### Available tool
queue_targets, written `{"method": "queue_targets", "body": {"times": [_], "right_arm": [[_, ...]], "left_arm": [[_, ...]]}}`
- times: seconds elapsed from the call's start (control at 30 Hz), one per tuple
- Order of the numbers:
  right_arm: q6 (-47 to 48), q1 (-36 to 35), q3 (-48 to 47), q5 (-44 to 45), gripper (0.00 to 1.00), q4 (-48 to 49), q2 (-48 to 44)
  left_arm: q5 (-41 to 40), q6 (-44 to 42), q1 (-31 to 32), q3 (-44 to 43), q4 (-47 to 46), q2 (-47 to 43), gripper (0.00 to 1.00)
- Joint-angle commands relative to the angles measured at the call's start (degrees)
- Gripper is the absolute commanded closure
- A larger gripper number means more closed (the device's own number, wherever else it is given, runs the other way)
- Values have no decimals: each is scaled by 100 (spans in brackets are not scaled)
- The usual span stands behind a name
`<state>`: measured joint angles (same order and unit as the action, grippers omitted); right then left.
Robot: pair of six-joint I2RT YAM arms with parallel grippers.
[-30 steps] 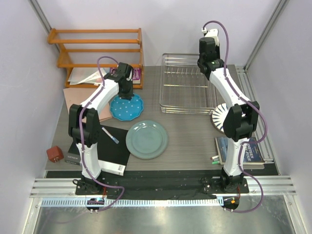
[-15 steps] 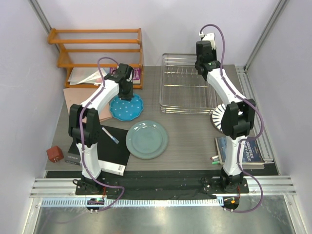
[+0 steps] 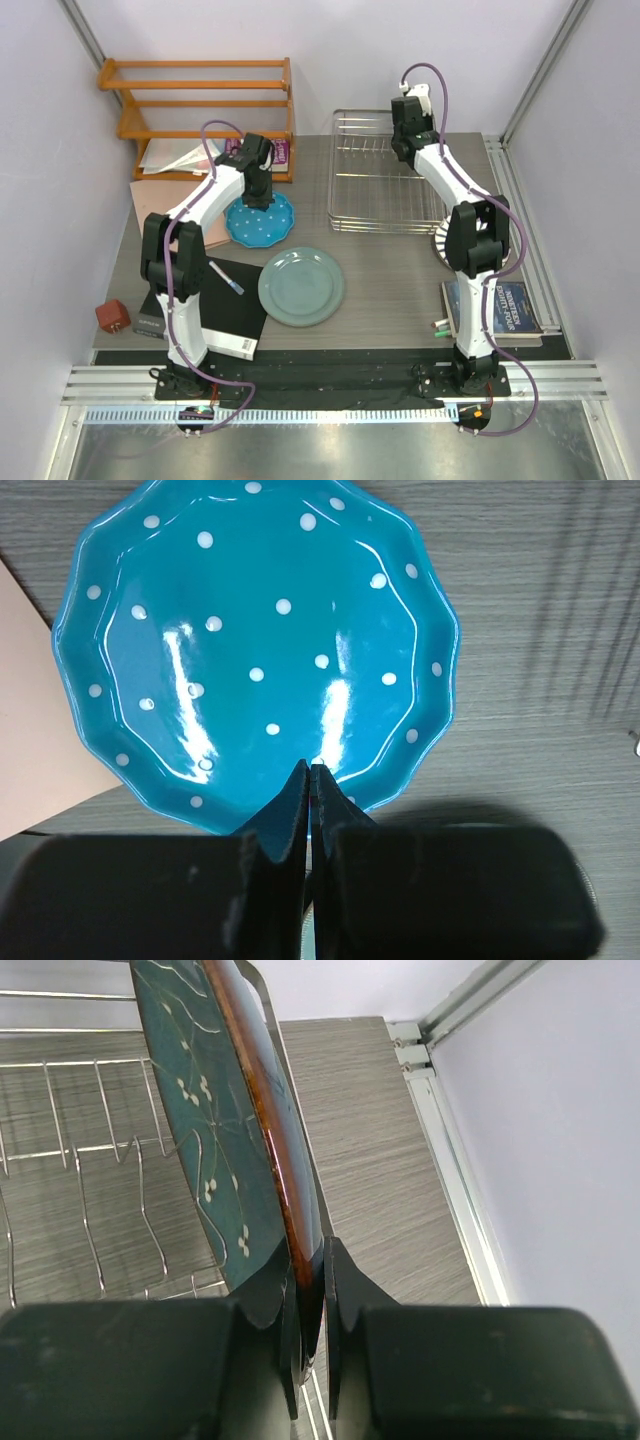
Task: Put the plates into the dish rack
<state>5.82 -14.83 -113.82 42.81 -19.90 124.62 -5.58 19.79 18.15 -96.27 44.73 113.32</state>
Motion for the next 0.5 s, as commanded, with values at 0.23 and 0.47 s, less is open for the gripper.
{"method": "queue_targets", "body": {"times": [0.23, 0.47], "right_arm": [[-934, 7, 308, 264, 64, 48, -667], [-723, -2, 123, 79, 53, 39, -868]], "left_arm": [[-83, 174, 22, -533, 229, 322, 100], [-75, -317, 30, -595, 414, 261, 52]]}}
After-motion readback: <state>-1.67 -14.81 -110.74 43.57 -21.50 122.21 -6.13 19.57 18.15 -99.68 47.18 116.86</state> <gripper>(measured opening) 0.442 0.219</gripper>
